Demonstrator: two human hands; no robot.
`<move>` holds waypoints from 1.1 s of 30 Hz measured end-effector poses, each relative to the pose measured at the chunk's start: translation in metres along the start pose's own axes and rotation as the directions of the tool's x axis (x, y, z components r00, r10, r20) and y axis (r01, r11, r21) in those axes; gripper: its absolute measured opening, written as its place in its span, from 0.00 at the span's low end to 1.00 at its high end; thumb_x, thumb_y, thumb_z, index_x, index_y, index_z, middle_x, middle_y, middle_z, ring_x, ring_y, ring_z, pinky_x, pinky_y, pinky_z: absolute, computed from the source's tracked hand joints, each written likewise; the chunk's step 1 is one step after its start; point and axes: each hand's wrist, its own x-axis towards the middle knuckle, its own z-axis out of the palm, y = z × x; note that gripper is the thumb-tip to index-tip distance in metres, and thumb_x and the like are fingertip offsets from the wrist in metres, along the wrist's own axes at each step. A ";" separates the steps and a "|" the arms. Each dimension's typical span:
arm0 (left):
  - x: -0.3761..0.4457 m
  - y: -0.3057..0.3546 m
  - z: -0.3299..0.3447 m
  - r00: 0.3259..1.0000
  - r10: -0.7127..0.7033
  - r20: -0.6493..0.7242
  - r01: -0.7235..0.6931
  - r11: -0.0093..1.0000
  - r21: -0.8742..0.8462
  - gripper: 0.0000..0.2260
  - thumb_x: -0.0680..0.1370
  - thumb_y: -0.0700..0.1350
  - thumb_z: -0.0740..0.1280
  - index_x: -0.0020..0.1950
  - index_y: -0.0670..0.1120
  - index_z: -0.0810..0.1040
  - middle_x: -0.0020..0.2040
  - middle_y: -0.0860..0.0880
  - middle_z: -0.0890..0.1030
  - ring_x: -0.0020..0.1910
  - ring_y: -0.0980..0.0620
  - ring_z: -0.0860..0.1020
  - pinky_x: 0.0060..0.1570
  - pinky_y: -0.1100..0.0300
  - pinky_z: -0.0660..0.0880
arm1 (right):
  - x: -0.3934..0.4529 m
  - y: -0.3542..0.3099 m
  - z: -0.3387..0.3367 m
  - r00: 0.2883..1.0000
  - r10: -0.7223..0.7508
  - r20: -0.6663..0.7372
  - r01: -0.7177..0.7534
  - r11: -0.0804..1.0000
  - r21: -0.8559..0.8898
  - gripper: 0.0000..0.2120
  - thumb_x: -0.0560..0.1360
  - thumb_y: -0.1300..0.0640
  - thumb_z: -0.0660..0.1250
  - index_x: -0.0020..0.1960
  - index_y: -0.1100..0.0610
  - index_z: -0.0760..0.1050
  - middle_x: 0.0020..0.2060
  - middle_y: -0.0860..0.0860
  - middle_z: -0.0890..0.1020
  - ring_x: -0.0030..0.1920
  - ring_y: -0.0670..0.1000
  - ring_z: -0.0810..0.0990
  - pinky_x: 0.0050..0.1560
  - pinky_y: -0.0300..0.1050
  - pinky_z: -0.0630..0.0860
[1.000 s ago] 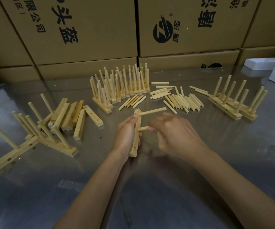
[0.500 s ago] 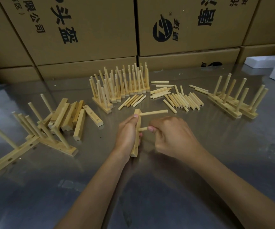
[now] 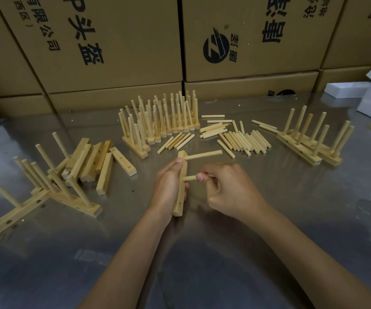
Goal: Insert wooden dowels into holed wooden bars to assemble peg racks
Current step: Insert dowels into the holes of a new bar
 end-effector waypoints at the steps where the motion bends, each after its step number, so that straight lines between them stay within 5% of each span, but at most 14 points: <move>1: 0.000 0.000 0.000 1.000 0.000 0.005 0.000 1.000 -0.006 0.12 0.84 0.52 0.61 0.62 0.53 0.80 0.42 0.47 0.79 0.32 0.54 0.75 0.27 0.61 0.70 | 0.001 0.001 -0.002 1.000 0.007 -0.013 -0.006 0.999 0.049 0.05 0.78 0.56 0.64 0.47 0.52 0.78 0.31 0.46 0.78 0.31 0.46 0.74 0.31 0.41 0.69; 5: -0.001 0.003 -0.002 0.999 -0.035 0.010 0.035 0.999 -0.041 0.13 0.84 0.52 0.60 0.63 0.48 0.79 0.33 0.49 0.79 0.30 0.54 0.74 0.26 0.62 0.70 | 0.000 0.002 -0.009 0.999 -0.006 -0.051 0.013 0.989 0.146 0.12 0.75 0.47 0.70 0.56 0.43 0.72 0.33 0.43 0.77 0.33 0.44 0.75 0.33 0.39 0.72; 7: 0.000 0.006 -0.004 0.994 -0.107 0.008 0.107 0.988 -0.114 0.13 0.84 0.52 0.59 0.59 0.46 0.79 0.27 0.51 0.76 0.26 0.55 0.72 0.24 0.64 0.68 | 0.002 0.002 -0.009 0.982 -0.005 -0.191 0.037 0.986 0.162 0.17 0.72 0.39 0.70 0.57 0.43 0.72 0.41 0.40 0.78 0.39 0.43 0.77 0.36 0.36 0.74; 9: 0.002 0.010 -0.008 0.984 -0.177 0.027 0.178 0.958 -0.225 0.14 0.85 0.52 0.58 0.53 0.44 0.78 0.27 0.49 0.72 0.21 0.55 0.68 0.20 0.66 0.66 | 0.006 0.008 -0.010 0.920 0.078 -0.384 0.026 0.965 0.260 0.14 0.74 0.38 0.68 0.54 0.45 0.75 0.44 0.40 0.79 0.42 0.44 0.79 0.38 0.35 0.74; 11: 0.004 0.013 -0.013 0.976 -0.206 0.066 0.216 0.919 -0.329 0.13 0.85 0.50 0.57 0.52 0.44 0.77 0.28 0.49 0.70 0.20 0.55 0.66 0.18 0.66 0.63 | 0.010 0.028 -0.009 0.850 0.213 -0.482 -0.072 0.953 0.294 0.06 0.77 0.46 0.66 0.50 0.47 0.76 0.43 0.42 0.80 0.42 0.45 0.79 0.41 0.43 0.77; 14: 0.007 0.016 -0.021 0.969 -0.220 0.116 0.249 0.862 -0.442 0.13 0.85 0.49 0.56 0.57 0.42 0.76 0.28 0.48 0.70 0.21 0.55 0.65 0.17 0.65 0.61 | 0.020 0.067 -0.004 0.834 0.374 -0.405 -0.367 0.925 0.098 0.04 0.76 0.56 0.65 0.49 0.51 0.77 0.47 0.47 0.80 0.48 0.51 0.80 0.44 0.48 0.75; 16: 0.009 0.015 -0.024 0.964 -0.220 0.147 0.264 0.817 -0.513 0.14 0.84 0.47 0.56 0.59 0.40 0.76 0.29 0.48 0.70 0.22 0.54 0.66 0.18 0.64 0.61 | 0.035 0.081 -0.001 0.841 0.456 -0.292 -0.489 0.871 -0.051 0.08 0.77 0.52 0.66 0.54 0.53 0.78 0.53 0.52 0.78 0.55 0.55 0.77 0.47 0.47 0.73; 19: 0.010 0.015 -0.029 0.960 -0.226 0.165 0.280 0.769 -0.574 0.15 0.83 0.46 0.55 0.60 0.39 0.77 0.30 0.47 0.71 0.23 0.54 0.66 0.19 0.64 0.62 | 0.053 0.081 0.004 0.854 0.489 -0.176 -0.519 0.824 -0.229 0.14 0.78 0.46 0.67 0.56 0.55 0.80 0.56 0.54 0.76 0.60 0.56 0.73 0.52 0.50 0.73; 23: 0.012 0.017 -0.032 0.962 -0.229 0.152 0.273 0.742 -0.612 0.13 0.84 0.46 0.55 0.62 0.41 0.74 0.30 0.47 0.71 0.23 0.53 0.67 0.19 0.63 0.62 | 0.046 0.063 0.013 0.893 0.414 -0.173 -0.448 0.847 -0.285 0.08 0.78 0.53 0.67 0.54 0.54 0.81 0.49 0.52 0.79 0.51 0.53 0.77 0.47 0.47 0.75; 26: 0.013 0.017 -0.034 0.965 -0.232 0.121 0.253 0.717 -0.650 0.13 0.84 0.46 0.55 0.63 0.42 0.73 0.30 0.47 0.71 0.23 0.53 0.66 0.20 0.63 0.61 | 0.036 0.038 0.005 0.937 0.329 -0.115 -0.328 0.944 0.027 0.02 0.76 0.58 0.68 0.48 0.53 0.78 0.40 0.47 0.83 0.43 0.50 0.81 0.45 0.46 0.76; 29: 0.013 0.017 -0.033 0.967 -0.229 0.114 0.246 0.704 -0.666 0.12 0.84 0.46 0.55 0.62 0.42 0.73 0.30 0.48 0.71 0.23 0.53 0.66 0.20 0.63 0.61 | 0.032 0.005 -0.020 0.972 0.236 -0.016 -0.201 0.862 0.466 0.04 0.76 0.64 0.68 0.45 0.56 0.77 0.34 0.48 0.84 0.35 0.45 0.79 0.41 0.45 0.76; 33: 0.012 0.017 -0.032 0.973 -0.209 0.100 0.224 0.738 -0.636 0.10 0.84 0.46 0.55 0.60 0.43 0.71 0.28 0.48 0.70 0.24 0.52 0.65 0.20 0.63 0.61 | 0.022 -0.025 -0.037 0.993 0.085 0.084 -0.118 0.825 0.553 0.08 0.77 0.65 0.68 0.47 0.53 0.83 0.38 0.49 0.86 0.35 0.43 0.81 0.35 0.37 0.75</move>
